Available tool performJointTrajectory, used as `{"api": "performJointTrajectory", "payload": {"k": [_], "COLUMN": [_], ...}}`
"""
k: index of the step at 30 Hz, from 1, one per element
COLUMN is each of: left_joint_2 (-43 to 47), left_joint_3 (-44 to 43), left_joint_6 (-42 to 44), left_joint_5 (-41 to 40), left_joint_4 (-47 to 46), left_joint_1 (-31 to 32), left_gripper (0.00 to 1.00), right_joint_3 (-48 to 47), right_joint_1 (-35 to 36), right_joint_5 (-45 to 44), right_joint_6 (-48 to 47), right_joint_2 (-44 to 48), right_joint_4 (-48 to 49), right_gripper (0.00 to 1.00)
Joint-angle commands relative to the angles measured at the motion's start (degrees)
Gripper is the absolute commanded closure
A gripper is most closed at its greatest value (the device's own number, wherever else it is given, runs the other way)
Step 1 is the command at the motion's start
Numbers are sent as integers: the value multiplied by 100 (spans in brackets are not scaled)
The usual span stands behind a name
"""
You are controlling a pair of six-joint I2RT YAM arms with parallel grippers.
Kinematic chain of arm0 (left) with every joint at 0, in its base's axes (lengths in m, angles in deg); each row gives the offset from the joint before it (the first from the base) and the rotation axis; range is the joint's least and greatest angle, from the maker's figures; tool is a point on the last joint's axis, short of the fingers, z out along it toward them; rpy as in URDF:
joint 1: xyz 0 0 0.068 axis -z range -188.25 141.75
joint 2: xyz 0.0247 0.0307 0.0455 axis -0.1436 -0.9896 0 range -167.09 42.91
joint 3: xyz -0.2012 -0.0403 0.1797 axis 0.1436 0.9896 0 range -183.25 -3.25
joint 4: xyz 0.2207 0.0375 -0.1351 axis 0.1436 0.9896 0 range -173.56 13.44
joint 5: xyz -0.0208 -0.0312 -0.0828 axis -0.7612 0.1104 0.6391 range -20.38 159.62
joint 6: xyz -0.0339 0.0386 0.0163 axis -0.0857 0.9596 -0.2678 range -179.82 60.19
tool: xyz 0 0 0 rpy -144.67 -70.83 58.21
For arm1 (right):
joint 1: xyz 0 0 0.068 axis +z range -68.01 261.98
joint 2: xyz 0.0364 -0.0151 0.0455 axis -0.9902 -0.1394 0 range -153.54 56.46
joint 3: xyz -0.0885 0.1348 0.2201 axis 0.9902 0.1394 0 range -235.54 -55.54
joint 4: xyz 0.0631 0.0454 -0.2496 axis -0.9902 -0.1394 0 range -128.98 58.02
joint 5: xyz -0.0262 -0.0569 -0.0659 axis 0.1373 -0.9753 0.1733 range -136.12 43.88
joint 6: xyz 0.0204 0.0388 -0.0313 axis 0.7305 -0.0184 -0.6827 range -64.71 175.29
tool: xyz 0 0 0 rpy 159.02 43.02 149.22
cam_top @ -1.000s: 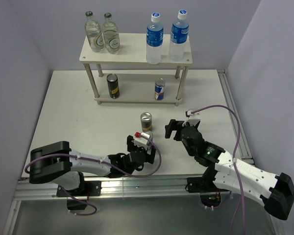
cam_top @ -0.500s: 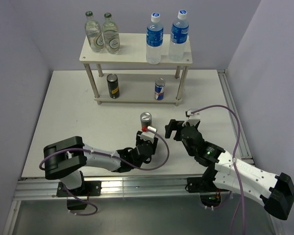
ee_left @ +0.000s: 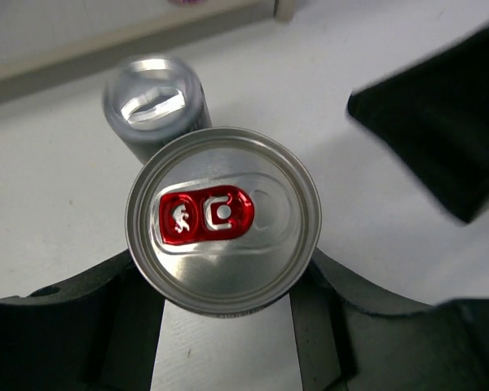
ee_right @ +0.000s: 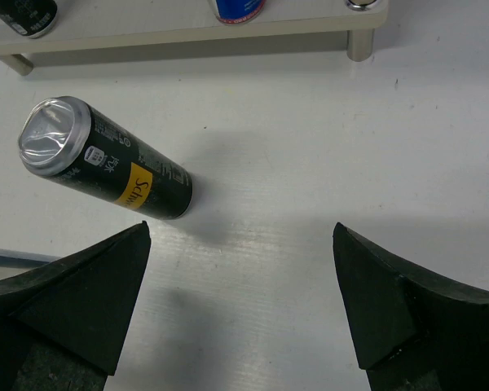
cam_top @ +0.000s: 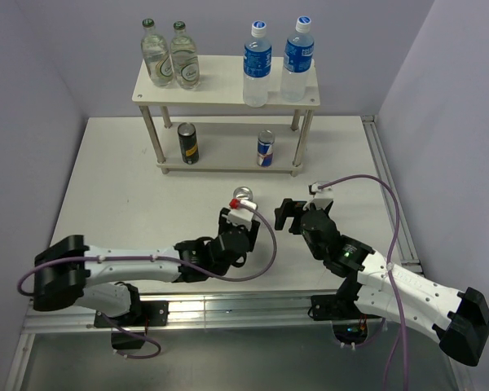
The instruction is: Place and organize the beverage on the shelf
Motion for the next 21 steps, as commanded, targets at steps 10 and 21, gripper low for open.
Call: {"api": "performJointTrajectory", "payload": {"k": [10, 21], "left_joint_2": [1111, -505], "left_joint_3": [-2024, -2832], "left_joint_6": [1174, 1527], "left_joint_5": [355, 2026], "left_joint_4": [1334, -108], "left_joint_1": [-1003, -2999], "left_gripper": [100, 100], "right_joint_3": [82, 143], "right_joint_1": [31, 31], "right_joint_5": [-161, -161], "right_joint_6": [27, 54], "right_joint_2": [66, 207], "right_joint_4": [229, 203], "right_gripper": [0, 0]}}
